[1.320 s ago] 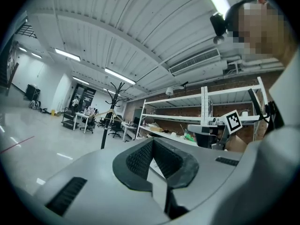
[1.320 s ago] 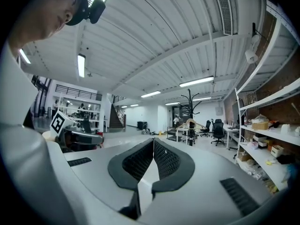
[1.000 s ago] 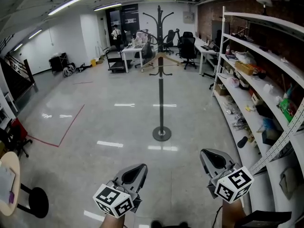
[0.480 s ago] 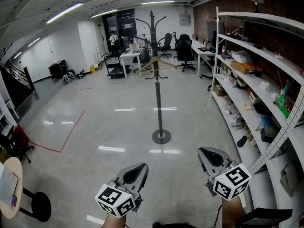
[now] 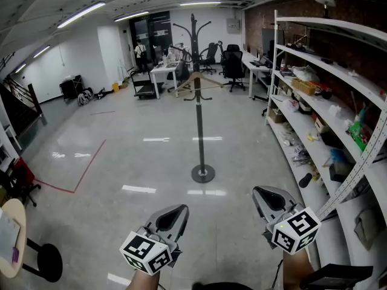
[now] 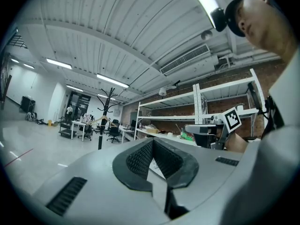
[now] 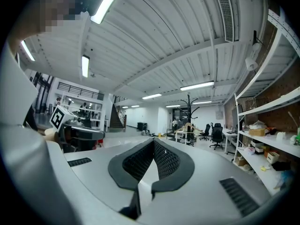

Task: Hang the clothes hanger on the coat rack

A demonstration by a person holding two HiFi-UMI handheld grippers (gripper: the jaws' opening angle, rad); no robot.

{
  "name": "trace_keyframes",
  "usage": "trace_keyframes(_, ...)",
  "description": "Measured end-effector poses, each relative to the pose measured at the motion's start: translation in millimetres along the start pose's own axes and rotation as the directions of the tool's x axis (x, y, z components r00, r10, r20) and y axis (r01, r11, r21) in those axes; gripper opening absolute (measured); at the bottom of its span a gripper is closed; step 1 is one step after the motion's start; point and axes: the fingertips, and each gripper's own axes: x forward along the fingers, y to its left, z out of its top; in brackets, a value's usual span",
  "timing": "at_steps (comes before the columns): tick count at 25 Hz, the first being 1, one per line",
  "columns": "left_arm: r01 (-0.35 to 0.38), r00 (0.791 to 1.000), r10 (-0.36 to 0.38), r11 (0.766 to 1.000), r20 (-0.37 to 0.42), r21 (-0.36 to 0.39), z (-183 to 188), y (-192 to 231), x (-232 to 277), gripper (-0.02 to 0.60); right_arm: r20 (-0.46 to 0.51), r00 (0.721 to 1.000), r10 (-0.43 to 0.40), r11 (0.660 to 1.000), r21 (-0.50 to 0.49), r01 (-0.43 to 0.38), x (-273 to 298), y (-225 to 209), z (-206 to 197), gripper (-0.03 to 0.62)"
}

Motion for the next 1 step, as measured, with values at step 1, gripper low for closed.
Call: trace_keyframes(1, 0.002, 1.0, -0.002, 1.0, 0.002, 0.003, 0.9, -0.1, 0.9, 0.0, 0.0, 1.0, 0.0, 1.0, -0.002, 0.0, 0.1, -0.8, 0.5, 0.008)
